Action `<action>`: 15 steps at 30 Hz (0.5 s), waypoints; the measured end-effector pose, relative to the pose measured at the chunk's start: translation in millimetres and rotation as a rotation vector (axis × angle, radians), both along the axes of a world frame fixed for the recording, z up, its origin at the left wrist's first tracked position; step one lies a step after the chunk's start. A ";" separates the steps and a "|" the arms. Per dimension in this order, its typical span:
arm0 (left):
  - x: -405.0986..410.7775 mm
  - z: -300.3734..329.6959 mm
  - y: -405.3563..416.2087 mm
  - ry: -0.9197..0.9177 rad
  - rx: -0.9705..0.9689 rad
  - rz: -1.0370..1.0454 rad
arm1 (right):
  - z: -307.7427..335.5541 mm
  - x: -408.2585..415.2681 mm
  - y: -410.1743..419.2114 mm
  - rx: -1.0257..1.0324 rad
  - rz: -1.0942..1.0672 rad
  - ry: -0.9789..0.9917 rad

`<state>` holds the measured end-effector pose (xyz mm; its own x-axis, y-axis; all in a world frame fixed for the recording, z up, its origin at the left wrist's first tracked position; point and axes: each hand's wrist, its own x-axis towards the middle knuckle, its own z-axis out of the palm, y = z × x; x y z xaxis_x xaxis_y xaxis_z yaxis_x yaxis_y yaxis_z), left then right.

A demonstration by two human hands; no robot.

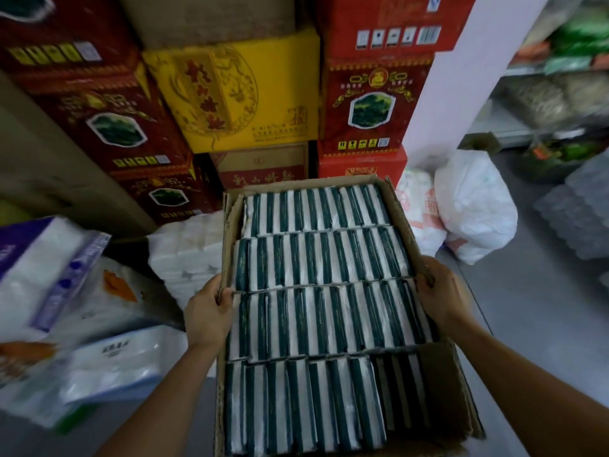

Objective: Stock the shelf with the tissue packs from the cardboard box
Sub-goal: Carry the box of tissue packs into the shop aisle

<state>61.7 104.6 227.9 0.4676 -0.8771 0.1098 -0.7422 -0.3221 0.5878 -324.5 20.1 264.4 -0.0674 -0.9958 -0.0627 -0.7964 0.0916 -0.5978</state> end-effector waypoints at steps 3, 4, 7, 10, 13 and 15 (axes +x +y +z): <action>8.8 36.3 16.1 0.001 -0.008 0.029 | 38.7 14.7 6.1 -0.057 0.045 0.022; 11.1 46.7 20.7 0.005 -0.010 0.038 | 49.8 17.9 6.8 -0.088 0.052 0.037; 15.3 72.4 32.9 0.003 -0.008 0.082 | 77.2 25.2 4.7 -0.118 0.063 0.074; 14.6 94.5 46.3 0.018 -0.048 0.101 | 98.1 30.5 -4.6 -0.142 0.141 0.077; 13.5 112.7 60.6 0.033 -0.077 0.151 | 117.4 38.0 -13.7 -0.171 0.210 0.103; 15.7 121.6 71.2 0.031 -0.093 0.194 | 126.9 45.7 -20.5 -0.185 0.264 0.104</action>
<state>77.5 175.8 349.5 0.6314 -0.7569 0.1687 -0.6523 -0.4007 0.6435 -278.8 -0.4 391.3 0.1977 -0.9736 0.1139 -0.8359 -0.2281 -0.4992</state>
